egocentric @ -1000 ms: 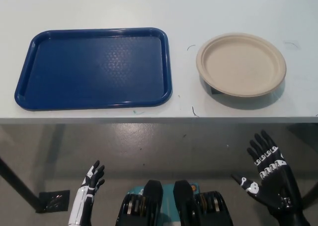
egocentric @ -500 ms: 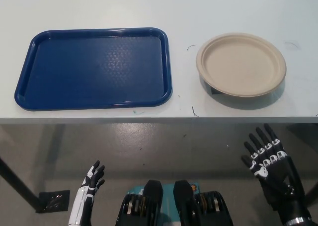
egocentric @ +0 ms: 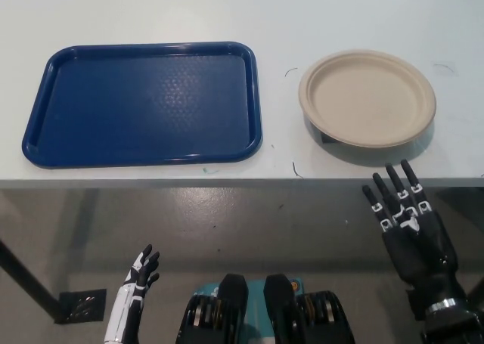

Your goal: Use the right hand to pick up a plate from a leveled surface and place it into a tray on the left side

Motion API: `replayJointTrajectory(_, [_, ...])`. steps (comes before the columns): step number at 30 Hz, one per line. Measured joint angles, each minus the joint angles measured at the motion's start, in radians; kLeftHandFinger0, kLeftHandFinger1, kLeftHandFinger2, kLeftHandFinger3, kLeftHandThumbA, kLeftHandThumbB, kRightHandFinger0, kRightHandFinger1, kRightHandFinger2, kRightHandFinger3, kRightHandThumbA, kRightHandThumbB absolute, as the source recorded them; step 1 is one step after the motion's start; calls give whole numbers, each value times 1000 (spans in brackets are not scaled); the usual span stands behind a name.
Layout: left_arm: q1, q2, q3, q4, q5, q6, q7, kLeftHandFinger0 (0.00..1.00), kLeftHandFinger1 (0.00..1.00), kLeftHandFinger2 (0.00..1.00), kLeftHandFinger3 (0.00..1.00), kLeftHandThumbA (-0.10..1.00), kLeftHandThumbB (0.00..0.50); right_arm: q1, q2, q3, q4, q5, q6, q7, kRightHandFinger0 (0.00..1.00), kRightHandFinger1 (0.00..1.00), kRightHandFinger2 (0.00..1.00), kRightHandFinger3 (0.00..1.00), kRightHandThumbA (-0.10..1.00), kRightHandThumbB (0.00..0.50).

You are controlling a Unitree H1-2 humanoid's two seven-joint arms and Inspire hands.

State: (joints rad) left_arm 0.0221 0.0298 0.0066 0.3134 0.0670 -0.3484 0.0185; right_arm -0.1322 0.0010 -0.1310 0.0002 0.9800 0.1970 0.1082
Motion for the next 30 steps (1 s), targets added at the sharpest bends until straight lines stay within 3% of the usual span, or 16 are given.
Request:
replayJointTrajectory(13, [-7, 8, -4, -10, 16, -17, 0, 1000, 1000, 1000, 1000, 1000, 85, -58, 64, -107, 52, 212, 148, -7, 1000, 1000, 1000, 1000, 1000, 337])
replayJointTrajectory(30, [-7, 15, -8, -12, 20, -37, -1, 1000, 1000, 1000, 1000, 1000, 93, -98, 91, -181, 140, 229, 212, -10, 1000, 1000, 1000, 1000, 1000, 344])
